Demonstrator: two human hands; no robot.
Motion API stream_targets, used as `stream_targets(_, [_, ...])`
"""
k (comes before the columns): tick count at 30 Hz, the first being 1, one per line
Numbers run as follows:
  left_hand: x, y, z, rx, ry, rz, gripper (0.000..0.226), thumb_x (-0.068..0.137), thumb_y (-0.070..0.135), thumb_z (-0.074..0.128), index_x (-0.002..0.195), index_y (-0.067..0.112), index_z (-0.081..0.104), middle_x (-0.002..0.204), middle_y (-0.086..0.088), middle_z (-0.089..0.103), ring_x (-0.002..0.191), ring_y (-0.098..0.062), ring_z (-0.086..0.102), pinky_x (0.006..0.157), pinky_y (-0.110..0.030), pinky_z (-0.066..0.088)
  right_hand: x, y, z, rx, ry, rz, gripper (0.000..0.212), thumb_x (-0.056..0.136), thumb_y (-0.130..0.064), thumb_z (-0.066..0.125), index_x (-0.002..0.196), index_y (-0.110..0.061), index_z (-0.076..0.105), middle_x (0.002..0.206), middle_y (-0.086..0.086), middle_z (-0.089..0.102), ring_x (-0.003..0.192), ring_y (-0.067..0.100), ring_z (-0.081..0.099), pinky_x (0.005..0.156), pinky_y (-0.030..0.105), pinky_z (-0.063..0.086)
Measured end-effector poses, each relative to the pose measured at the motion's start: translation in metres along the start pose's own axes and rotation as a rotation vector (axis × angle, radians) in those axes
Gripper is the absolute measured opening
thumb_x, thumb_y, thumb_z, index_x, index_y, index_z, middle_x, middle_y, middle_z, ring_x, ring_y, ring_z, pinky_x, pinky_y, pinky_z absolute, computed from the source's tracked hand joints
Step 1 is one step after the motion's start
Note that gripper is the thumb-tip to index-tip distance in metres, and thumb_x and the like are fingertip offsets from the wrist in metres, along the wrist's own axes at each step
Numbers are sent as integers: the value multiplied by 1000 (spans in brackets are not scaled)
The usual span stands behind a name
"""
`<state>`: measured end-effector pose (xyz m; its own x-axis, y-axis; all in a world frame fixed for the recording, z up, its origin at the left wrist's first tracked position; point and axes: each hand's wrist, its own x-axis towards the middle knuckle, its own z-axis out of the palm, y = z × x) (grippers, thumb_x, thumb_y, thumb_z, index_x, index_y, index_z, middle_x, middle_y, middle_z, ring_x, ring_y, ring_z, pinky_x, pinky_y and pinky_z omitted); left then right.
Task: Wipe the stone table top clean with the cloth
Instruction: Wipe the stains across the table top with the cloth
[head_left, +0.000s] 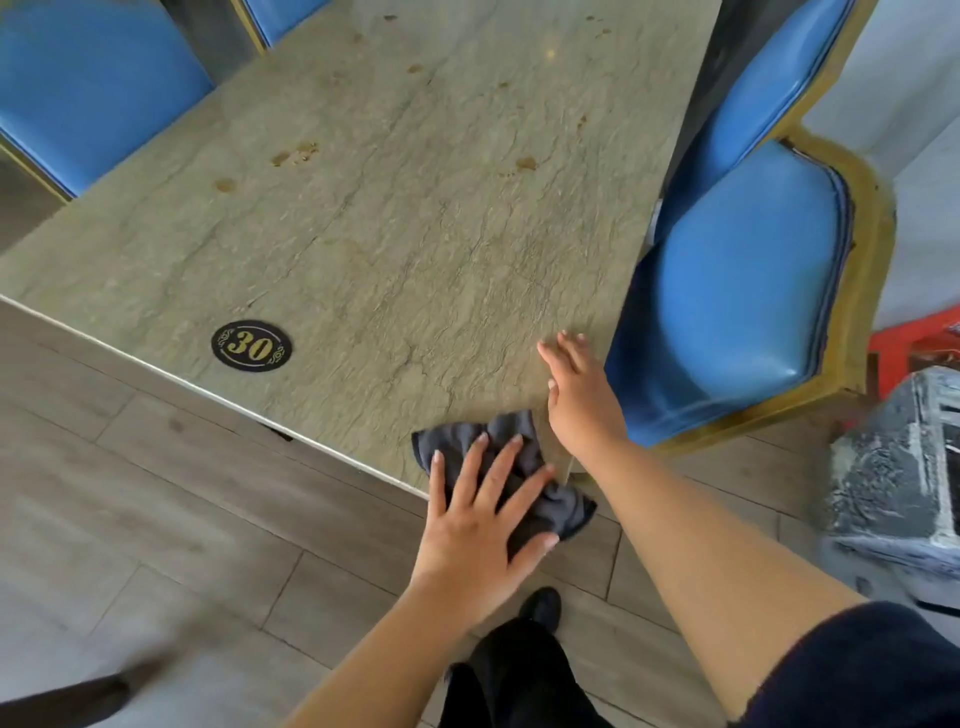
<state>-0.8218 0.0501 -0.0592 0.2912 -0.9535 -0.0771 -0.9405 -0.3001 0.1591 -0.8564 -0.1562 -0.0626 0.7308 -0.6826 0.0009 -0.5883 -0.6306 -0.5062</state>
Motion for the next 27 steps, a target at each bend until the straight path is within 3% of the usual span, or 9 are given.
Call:
stream_targets(4, [-1, -35, 4, 50, 16, 69, 63, 91, 73, 28, 148, 46, 24, 161, 8, 19, 149, -24, 11, 113, -64, 18, -14, -4, -1, -21, -43, 2, 53, 99, -7, 37, 149, -21, 30, 160, 2, 14, 148, 19, 4, 114, 37, 27])
stream_targets(9, [52, -52, -13, -37, -55, -415, 65, 87, 74, 12, 146, 54, -6, 161, 14, -13, 147, -21, -20, 115, -60, -11, -17, 6, -19, -80, -141, -74, 51, 99, -17, 42, 148, -22, 31, 159, 2, 16, 146, 22, 11, 114, 40, 26])
stream_targets(11, [74, -30, -18, -60, -95, -568, 66, 88, 72, 9, 147, 49, -12, 160, 8, -22, 145, -27, -26, 111, -65, -12, -9, 10, -27, -160, -149, -128, 50, 97, -22, 47, 146, -23, 36, 156, 4, 23, 142, 25, 23, 111, 43, 30])
stream_targets(13, [84, 9, -14, -67, -114, -587, 67, 91, 69, 7, 147, 44, -19, 158, 1, -28, 143, -34, -29, 108, -69, -13, 8, 14, -34, -219, -164, -156, 48, 96, -20, 45, 143, -26, 38, 155, 4, 25, 139, 27, 27, 109, 44, 30])
stream_targets(16, [80, 43, -2, -25, -26, -424, 63, 92, 68, 7, 150, 47, -5, 162, 2, -11, 147, -33, -15, 108, -71, -10, 44, 25, -44, -224, -204, -128, 56, 94, -7, 41, 145, -28, 34, 158, 3, 18, 143, 27, 17, 112, 43, 25])
stream_targets(18, [91, 27, -6, -42, -52, -365, 63, 88, 73, 5, 148, 53, -1, 162, 11, -9, 148, -25, -17, 109, -68, -13, 68, 34, -52, -226, -245, -135, 60, 93, -3, 40, 147, -28, 32, 160, 3, 14, 145, 27, 11, 115, 43, 22])
stream_targets(21, [129, -7, -19, -62, -60, -521, 63, 86, 75, 13, 145, 58, -3, 160, 18, -13, 146, -18, -22, 110, -66, -16, 101, 44, -61, -257, -312, -176, 53, 99, -18, 41, 149, -26, 26, 161, 5, 6, 146, 29, 6, 116, 43, 17])
stream_targets(24, [172, -28, -29, -147, -77, -755, 63, 89, 73, 16, 147, 55, -2, 160, 15, -16, 146, -21, -23, 109, -68, -13, 132, 44, -67, -314, -371, -209, 55, 101, -29, 40, 151, -27, 17, 161, 6, -1, 147, 31, 0, 118, 44, 12])
stream_targets(27, [180, -10, -25, -142, -39, -817, 62, 90, 71, 12, 147, 52, -4, 162, 10, -12, 147, -24, -20, 111, -66, -13, 159, 45, -69, -372, -396, -255, 58, 102, -34, 36, 153, -29, 9, 161, 6, -7, 147, 32, -6, 119, 45, 9])
